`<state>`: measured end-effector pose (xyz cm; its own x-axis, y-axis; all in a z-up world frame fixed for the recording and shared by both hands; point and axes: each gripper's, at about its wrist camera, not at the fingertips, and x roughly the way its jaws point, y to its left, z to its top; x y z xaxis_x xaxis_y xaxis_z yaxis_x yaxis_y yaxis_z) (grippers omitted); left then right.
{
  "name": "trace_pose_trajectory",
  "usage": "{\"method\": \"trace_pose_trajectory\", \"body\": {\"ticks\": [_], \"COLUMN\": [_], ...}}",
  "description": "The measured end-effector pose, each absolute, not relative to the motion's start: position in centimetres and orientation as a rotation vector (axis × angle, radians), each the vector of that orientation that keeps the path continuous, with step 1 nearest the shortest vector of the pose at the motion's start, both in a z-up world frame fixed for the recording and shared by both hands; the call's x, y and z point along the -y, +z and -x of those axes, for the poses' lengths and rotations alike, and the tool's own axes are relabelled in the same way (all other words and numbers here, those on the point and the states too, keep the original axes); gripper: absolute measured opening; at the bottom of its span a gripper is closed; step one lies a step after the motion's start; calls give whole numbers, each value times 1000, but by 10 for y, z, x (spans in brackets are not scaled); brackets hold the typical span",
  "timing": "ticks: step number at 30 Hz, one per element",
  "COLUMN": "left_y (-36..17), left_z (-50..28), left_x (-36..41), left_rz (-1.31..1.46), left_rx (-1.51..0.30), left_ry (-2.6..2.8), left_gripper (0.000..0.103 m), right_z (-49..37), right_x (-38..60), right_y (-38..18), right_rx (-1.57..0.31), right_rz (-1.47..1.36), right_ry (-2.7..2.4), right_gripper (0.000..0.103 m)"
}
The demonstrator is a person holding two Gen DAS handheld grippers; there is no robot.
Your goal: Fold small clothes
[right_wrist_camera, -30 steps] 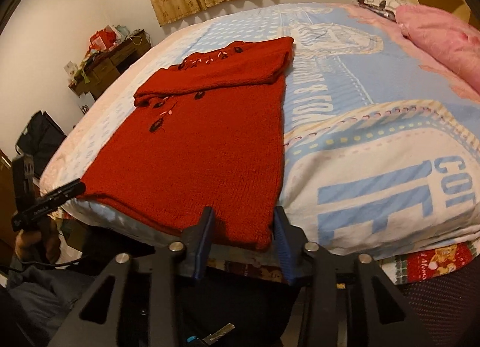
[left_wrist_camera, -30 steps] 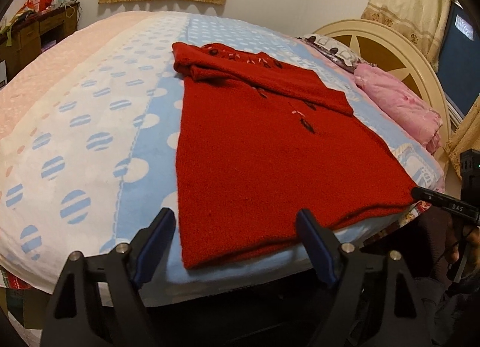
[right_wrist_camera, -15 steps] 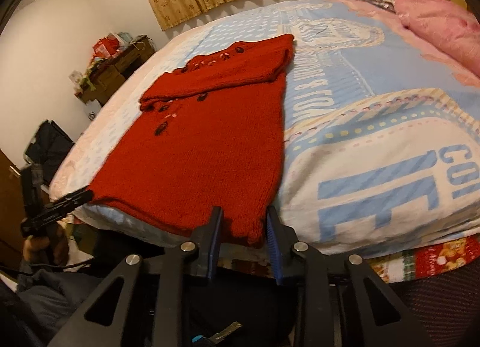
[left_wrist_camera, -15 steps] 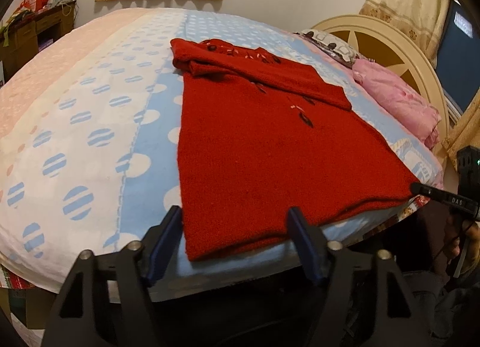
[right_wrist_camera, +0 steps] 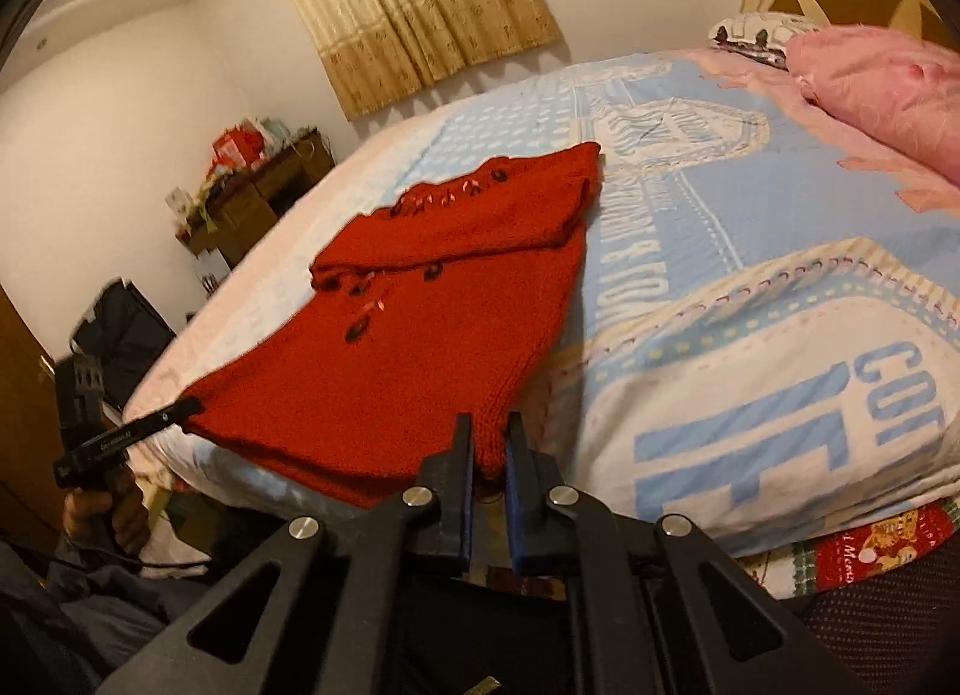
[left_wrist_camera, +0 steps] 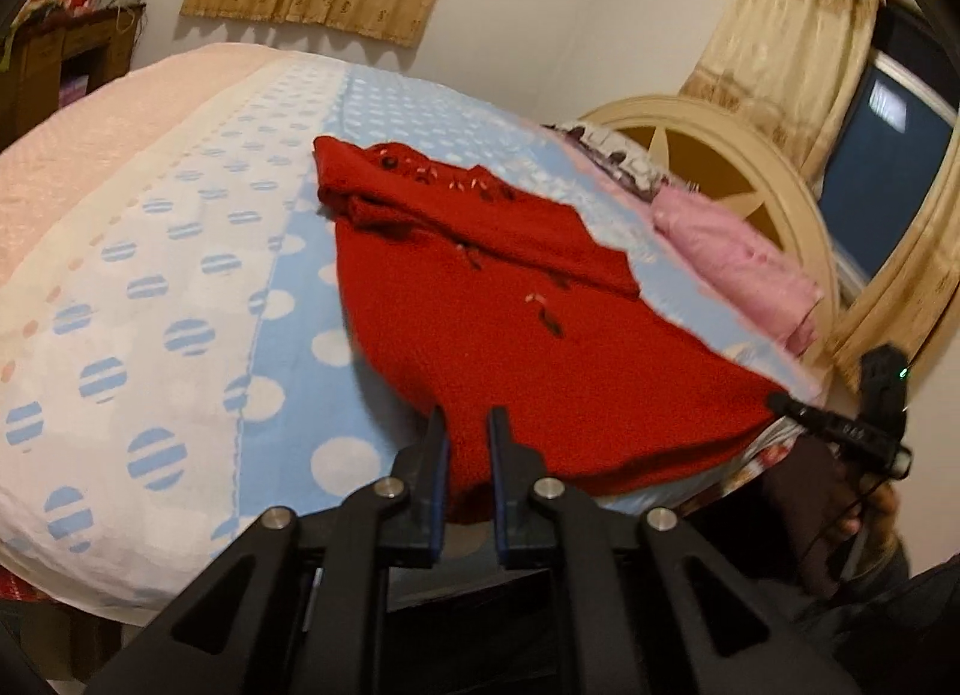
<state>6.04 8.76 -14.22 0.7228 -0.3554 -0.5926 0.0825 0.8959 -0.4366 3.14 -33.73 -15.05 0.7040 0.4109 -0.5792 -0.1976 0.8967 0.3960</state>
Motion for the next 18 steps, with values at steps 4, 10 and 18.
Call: {"method": "trace_pose_trajectory", "body": {"ticks": [4,10,18], "left_y": [-137,-122,-138], "left_z": [-70,-84,-79], "left_x": [-90,-90,-92], "left_rz": [400,419,393], "left_rx": [-719,-678,-749], "left_ry": [-253,-298,-248], "left_gripper": [7,6,6], "right_z": [-37,-46,-49], "right_x": [344,340,344], "right_y": [-141,-117,-124], "right_rx": [-691,-627,-644], "right_rz": [-356,-338,-347], "right_ry": [356,367,356], "right_gripper": [8,8,8]}}
